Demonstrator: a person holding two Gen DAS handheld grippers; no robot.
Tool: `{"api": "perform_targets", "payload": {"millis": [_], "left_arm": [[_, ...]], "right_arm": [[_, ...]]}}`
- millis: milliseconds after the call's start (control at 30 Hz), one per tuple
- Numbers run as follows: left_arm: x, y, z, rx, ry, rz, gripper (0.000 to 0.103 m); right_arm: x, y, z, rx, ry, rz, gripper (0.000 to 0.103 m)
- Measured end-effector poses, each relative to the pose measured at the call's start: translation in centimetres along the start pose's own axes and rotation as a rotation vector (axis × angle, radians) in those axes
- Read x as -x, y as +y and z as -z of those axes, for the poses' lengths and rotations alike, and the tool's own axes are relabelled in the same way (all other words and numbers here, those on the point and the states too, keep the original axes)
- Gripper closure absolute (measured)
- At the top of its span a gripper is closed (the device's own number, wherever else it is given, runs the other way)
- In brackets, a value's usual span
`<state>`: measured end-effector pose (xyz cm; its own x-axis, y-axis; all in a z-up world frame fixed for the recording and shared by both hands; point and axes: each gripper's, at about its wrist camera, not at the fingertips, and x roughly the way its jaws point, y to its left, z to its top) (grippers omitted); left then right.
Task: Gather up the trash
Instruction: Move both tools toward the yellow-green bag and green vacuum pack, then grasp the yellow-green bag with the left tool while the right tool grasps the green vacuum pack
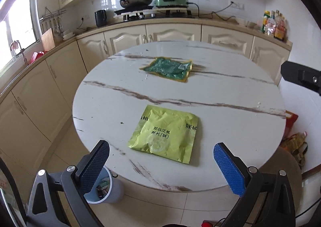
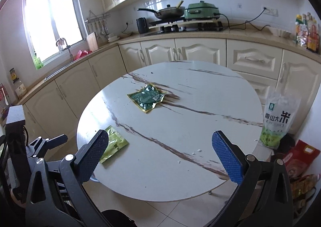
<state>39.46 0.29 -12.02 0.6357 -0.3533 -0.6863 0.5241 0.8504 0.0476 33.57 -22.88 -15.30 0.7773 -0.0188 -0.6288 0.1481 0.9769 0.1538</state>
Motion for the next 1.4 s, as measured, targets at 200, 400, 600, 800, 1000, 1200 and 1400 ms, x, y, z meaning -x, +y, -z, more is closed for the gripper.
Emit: {"api": "perform_targets", "payload": {"millis": [200,400,600,800,1000,1200,1400], "left_arm": [[-4.1,1.7,-2.5,0.005,0.036,0.009,0.001],[-6.2,3.9,-3.4,0.027,0.012,0.085,0.01],[-6.0,6.0,-2.1,0.017,-0.028,0.12,0.048],[-5.2,7.8,-0.3,0.08,-0.049,0.145,0.081],[-4.9,8.9,-0.2,0.137,-0.053,0.183,0.082],[-4.4,9.4,-0.6,0.148,-0.064,0.177,0.082],[-4.2,9.8,-1.5,0.153,-0.085,0.176,0.082]], "right_arm": [[-3.8,-0.9,-0.4,0.006,0.064,-0.011,0.0],[-7.4,-1.4,-1.9,0.004,0.102,-0.045,0.0],[-10.4,-1.4,-3.5,0.006,0.126,-0.056,0.0],[-12.8,-0.8,-4.3,0.011,0.155,-0.09,0.0],[-16.7,-0.9,-5.5,-0.034,0.213,-0.154,0.0],[-20.7,-2.4,-7.1,-0.158,0.228,-0.175,0.0],[-23.1,-2.5,-8.1,-0.194,0.225,-0.17,0.01]]}}
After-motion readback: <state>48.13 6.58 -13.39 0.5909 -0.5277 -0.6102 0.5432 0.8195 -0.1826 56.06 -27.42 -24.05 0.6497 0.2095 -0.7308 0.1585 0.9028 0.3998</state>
